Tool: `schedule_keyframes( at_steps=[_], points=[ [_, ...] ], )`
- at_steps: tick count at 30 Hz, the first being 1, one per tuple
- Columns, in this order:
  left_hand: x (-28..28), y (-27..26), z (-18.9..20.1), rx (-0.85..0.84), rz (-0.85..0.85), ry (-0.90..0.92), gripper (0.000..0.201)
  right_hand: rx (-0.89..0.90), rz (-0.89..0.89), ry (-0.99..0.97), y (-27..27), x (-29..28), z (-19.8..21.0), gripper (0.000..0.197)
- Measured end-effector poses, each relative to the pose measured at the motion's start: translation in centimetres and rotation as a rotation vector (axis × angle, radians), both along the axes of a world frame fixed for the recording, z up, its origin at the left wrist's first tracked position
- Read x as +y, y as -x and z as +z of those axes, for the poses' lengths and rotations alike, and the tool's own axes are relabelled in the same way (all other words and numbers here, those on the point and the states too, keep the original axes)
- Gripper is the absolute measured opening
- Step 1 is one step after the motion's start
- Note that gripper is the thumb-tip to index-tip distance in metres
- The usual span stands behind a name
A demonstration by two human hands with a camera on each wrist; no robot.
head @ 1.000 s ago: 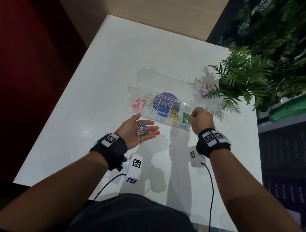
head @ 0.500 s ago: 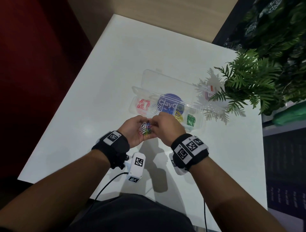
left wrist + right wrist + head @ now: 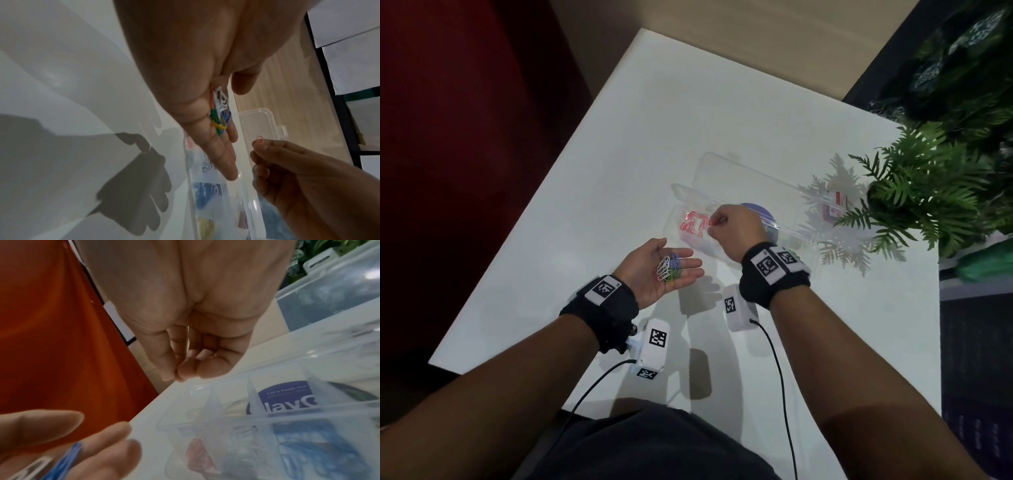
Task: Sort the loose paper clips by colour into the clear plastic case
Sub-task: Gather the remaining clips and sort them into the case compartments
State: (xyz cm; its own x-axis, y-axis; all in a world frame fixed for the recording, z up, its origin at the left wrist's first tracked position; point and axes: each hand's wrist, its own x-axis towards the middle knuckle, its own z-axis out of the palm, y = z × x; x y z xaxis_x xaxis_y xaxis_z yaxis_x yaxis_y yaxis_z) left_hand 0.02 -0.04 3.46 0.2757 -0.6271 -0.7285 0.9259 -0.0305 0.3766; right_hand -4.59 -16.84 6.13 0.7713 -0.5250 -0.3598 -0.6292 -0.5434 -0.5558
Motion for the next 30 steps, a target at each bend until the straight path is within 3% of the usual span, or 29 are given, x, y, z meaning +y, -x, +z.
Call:
schedule_keyframes(
  at_steps=[7, 11, 14, 22, 27, 30],
  points=[
    [0.0, -1.3, 0.6, 0.037, 0.016, 0.018, 0.064, 0.004, 0.038, 0.008, -2.9, 0.3, 0.1, 0.018],
    [-0.9, -1.4, 1.0, 0.050, -0.027, 0.083, 0.090, -0.036, 0.373, 0.030, -0.9, 2.8, 1.9, 0.016],
    [-1.6, -1.0, 1.4, 0.058, -0.073, 0.094, 0.096, 0.001, 0.576, 0.140, 0.3, 3.9, 2.0, 0.019],
    [-2.5, 0.1, 1.6, 0.047, -0.136, 0.058, 0.102, 0.011, 0.582, 0.175, 2.1, 3.8, 2.2, 0.016],
    [-2.5, 0.6, 2.1, 0.002, -0.201, 0.098, 0.105, -0.144, 0.271, 0.010, 3.4, 2.3, 3.3, 0.002],
    [-2.6, 0.9, 2.3, 0.002, -0.203, 0.107, 0.103, -0.202, 0.260, -0.047, 4.5, 2.5, 3.7, 0.014]
  ],
)
